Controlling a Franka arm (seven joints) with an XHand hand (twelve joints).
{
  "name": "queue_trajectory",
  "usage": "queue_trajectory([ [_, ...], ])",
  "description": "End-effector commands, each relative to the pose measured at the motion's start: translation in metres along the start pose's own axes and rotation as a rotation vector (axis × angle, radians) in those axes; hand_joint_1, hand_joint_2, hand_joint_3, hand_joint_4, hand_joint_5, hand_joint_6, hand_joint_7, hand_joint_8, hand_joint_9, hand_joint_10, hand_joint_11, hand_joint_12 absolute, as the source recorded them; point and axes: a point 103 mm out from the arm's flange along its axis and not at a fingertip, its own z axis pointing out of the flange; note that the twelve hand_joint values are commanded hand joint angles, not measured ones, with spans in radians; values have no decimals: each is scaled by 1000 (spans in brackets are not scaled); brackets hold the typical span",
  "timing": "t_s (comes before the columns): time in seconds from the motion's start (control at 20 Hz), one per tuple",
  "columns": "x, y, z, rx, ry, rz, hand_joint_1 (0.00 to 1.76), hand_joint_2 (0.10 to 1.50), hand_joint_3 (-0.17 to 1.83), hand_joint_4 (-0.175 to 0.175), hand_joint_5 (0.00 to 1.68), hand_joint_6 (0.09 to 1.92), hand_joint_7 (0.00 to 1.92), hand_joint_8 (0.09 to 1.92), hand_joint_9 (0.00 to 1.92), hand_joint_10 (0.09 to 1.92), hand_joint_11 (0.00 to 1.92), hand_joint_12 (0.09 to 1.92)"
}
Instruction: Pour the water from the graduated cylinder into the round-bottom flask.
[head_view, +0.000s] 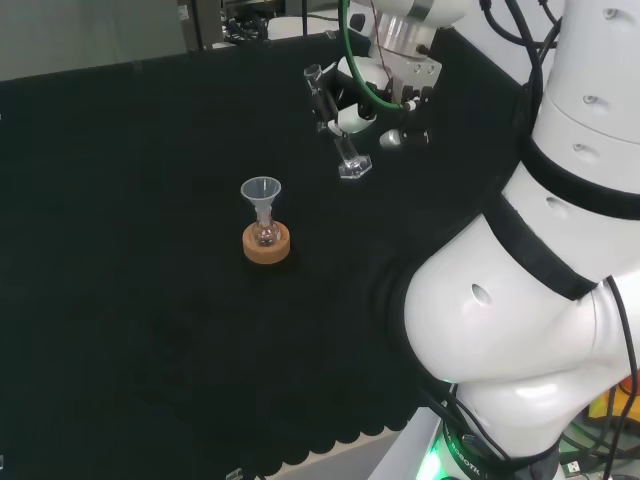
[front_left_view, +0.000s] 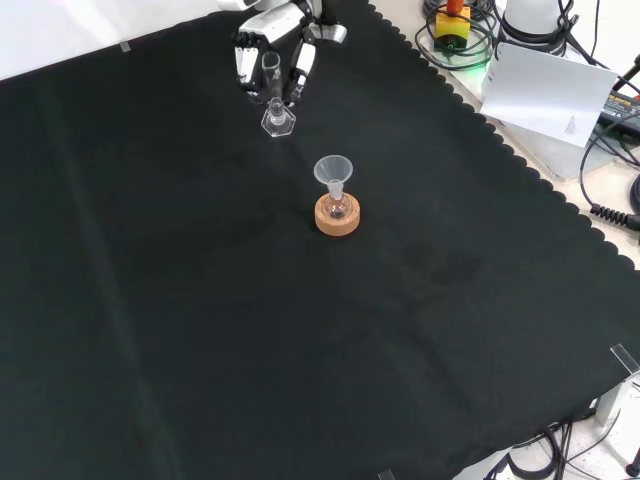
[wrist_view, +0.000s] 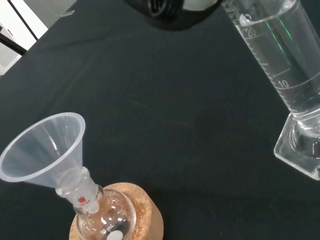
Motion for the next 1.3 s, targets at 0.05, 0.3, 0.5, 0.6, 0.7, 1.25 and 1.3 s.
queue_trajectory([
  [0.05,23,-36,6,130,-75,-6,1259,1127,-1,-175,938,1046,982,1037,1418,138,1180,791],
  [0.3,35,-47,15,228,-132,-9,1259,1126,-1,-175,939,1044,983,1035,1423,134,1181,790],
  [0.5,39,-52,22,303,-182,-9,1259,1125,-1,-175,941,1042,985,1032,1428,131,1182,789],
  [0.6,40,-52,25,343,-205,-9,1259,1125,-1,-175,941,1041,986,1031,1429,129,1182,788],
  [0.7,40,-51,28,396,-225,-7,1259,1124,-1,-175,942,1040,986,1030,1430,127,1182,787],
  [1.25,44,-42,31,565,-344,3,1260,1123,-1,-175,946,1034,990,1024,1437,117,1186,784],
  [1.3,45,-41,31,576,-351,5,1260,1122,-1,-175,946,1034,991,1024,1438,116,1187,784],
])
